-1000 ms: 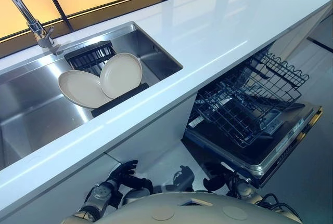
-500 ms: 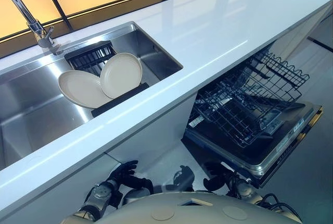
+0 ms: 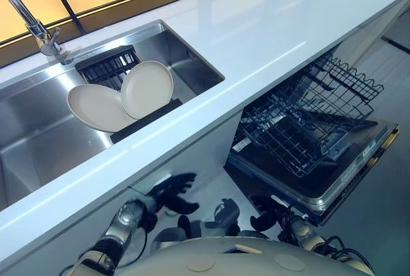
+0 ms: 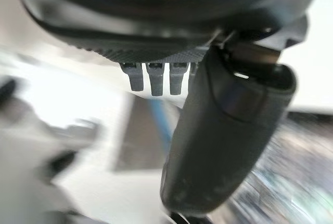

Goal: Pick up plates and place into dishwasher.

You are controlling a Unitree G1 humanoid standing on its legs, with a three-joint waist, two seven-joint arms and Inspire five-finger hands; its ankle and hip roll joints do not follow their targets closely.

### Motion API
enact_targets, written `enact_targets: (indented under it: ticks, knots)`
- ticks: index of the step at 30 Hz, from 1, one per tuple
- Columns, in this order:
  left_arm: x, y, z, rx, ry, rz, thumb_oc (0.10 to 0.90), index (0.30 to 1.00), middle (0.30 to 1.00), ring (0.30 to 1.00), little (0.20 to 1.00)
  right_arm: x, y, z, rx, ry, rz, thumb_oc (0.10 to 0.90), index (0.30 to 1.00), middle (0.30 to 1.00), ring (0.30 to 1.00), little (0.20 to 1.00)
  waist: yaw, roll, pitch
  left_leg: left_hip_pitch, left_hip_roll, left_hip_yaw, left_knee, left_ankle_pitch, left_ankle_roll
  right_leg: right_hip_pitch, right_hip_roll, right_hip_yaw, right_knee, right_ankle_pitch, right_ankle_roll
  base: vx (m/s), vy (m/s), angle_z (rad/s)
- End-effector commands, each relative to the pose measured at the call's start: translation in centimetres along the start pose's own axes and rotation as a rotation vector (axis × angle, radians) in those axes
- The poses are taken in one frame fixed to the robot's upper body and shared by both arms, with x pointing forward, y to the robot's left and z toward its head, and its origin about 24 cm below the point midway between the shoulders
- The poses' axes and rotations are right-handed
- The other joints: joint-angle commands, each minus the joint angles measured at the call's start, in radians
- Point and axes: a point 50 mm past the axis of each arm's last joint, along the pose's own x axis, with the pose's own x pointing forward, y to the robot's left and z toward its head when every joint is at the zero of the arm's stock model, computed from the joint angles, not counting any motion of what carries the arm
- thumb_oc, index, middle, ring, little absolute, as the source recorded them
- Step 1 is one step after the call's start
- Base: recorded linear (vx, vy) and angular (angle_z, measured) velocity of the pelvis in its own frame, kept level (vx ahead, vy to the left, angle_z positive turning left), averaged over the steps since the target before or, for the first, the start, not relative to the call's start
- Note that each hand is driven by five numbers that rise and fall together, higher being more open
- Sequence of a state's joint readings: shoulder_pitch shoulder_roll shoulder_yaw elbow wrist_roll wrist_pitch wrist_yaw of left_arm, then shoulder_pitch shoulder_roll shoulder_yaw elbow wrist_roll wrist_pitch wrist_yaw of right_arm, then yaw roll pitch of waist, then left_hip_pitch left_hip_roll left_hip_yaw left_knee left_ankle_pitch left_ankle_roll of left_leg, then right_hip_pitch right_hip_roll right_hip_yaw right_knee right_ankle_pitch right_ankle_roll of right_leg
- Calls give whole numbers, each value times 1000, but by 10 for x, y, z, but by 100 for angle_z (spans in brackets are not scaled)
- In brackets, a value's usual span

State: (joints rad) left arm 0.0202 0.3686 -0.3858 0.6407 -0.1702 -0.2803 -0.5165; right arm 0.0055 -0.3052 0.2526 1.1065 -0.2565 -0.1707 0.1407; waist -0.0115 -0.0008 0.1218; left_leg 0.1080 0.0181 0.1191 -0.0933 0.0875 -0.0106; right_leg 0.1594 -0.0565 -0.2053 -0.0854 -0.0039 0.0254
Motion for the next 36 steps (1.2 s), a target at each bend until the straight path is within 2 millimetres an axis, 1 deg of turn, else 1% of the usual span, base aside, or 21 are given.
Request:
enact_targets:
  ticks: [1,4,5,7,8,9,13,16,17,19,20,22,23,25,26,28,29,31,32,34,36]
  knots:
    - [19,8,93,18,-356,-238,800,900,900,900,900,0,-13,8,-89,-29,6,800,900,900,900,900,-4,22,4,24,-46,27,25,-126,32,-76,34,5,105,-42,33,-13,10,-4]
    - [13,-9,137,-49,-541,-457,800,900,900,900,900,0,-8,8,-100,-32,8,800,900,900,900,900,-7,26,6,29,-45,25,16,-128,36,-74,35,11,101,-39,35,0,0,0]
    - [7,-17,158,-129,-635,-551,800,900,900,900,900,0,-5,8,-101,-32,10,800,900,900,900,900,-7,25,6,33,-45,24,12,-129,38,-71,36,15,97,-38,35,0,0,0]
    - [-1,-31,183,-315,-791,-752,800,900,900,900,900,1,0,6,-100,-32,16,800,900,900,900,900,-3,21,3,38,-45,22,6,-134,39,-65,37,22,90,-36,34,0,0,0]
    - [-2,-32,185,-342,-806,-781,800,900,900,900,900,1,1,6,-100,-32,16,800,900,900,900,900,-2,21,3,39,-45,21,6,-135,39,-64,37,23,90,-36,34,0,0,0]
    - [-5,-41,194,-435,-851,-886,800,900,900,900,900,1,4,6,-100,-33,20,800,900,900,900,900,0,17,1,40,-45,20,6,-138,40,-62,37,26,87,-35,34,16,-35,-1]
    - [-19,-69,217,-648,-1007,-1225,800,900,900,900,900,4,17,10,-100,-42,28,800,900,900,900,900,4,0,5,46,-43,19,6,-149,38,-55,38,35,84,-34,32,5,-51,-2]
    - [-25,-72,225,-655,-1075,-1266,800,900,900,900,900,6,20,12,-98,-44,26,800,900,900,900,900,6,-3,7,48,-43,18,6,-151,38,-53,38,35,85,-35,31,-2,-13,0]
    - [-33,-71,238,-654,-1172,-1274,800,900,900,900,900,7,23,15,-99,-45,24,800,900,900,900,900,8,-5,9,49,-44,13,6,-153,39,-51,39,34,85,-37,29,0,0,0]
    - [-41,-63,249,-592,-1276,-1167,800,900,900,900,900,8,25,17,-104,-45,23,800,900,900,900,900,11,-6,11,51,-44,10,6,-154,40,-48,39,31,83,-38,28,0,0,0]
    - [-46,-55,254,-517,-1341,-1034,800,900,900,900,900,8,26,17,-108,-44,22,800,900,900,900,900,12,-5,11,50,-45,6,6,-154,40,-47,39,30,82,-39,28,0,0,0]
    - [-61,-34,261,-338,-1443,-709,800,900,900,900,900,7,27,16,-109,-41,18,800,900,900,900,900,18,-2,11,50,-45,-1,6,-151,39,-42,40,26,80,-42,26,0,0,0]
    - [-73,-18,262,-200,-1494,-429,800,900,900,900,900,6,28,13,-104,-36,15,800,900,900,900,900,22,2,12,51,-46,-9,6,-151,38,-38,40,21,79,-46,26,0,0,0]
    - [-96,3,263,22,-1520,7,800,900,900,900,900,3,30,7,-90,-26,10,800,900,900,900,900,30,6,10,54,-48,-21,7,-150,38,-31,40,11,79,-53,27,17,10,6]
    - [-106,13,264,138,-1494,214,800,900,900,900,900,2,33,3,-80,-19,7,800,900,900,900,900,35,8,6,54,-50,-28,7,-150,39,-27,40,6,77,-57,27,36,11,11]
    - [-122,33,265,254,-1434,488,800,900,900,900,900,-2,38,-7,-60,-6,7,800,900,900,900,900,43,7,-9,52,-54,-38,7,-149,39,-22,42,-2,75,-64,25,54,-1,13]
    - [-132,43,266,361,-1397,649,800,900,900,900,900,-4,40,-12,-52,2,9,800,900,900,900,900,48,5,-18,50,-56,-42,7,-148,38,-20,43,-6,73,-67,23,55,-10,14]
    - [-144,54,269,481,-1341,851,800,900,900,900,900,-5,42,-16,-52,12,13,800,900,900,900,900,51,5,-28,47,-57,-47,7,-145,36,-19,44,-11,71,-71,21,47,-2,10]
    - [-155,66,274,589,-1279,1012,800,900,900,900,900,-6,41,-19,-57,21,19,800,900,900,900,900,53,7,-36,44,-58,-51,7,-141,34,-18,45,-15,69,-72,20,34,4,6]
    - [-163,75,277,638,-1238,1088,800,900,900,900,900,-7,40,-21,-72,26,23,800,900,900,900,900,52,10,-40,43,-58,-51,6,-139,32,-18,45,-18,69,-73,20,28,14,12]
    - [-178,88,289,783,-1177,1198,800,900,900,900,900,-8,37,-23,-98,34,28,800,900,900,900,900,50,19,-48,41,-58,-48,6,-136,30,-17,45,-20,69,-74,19,29,26,12]
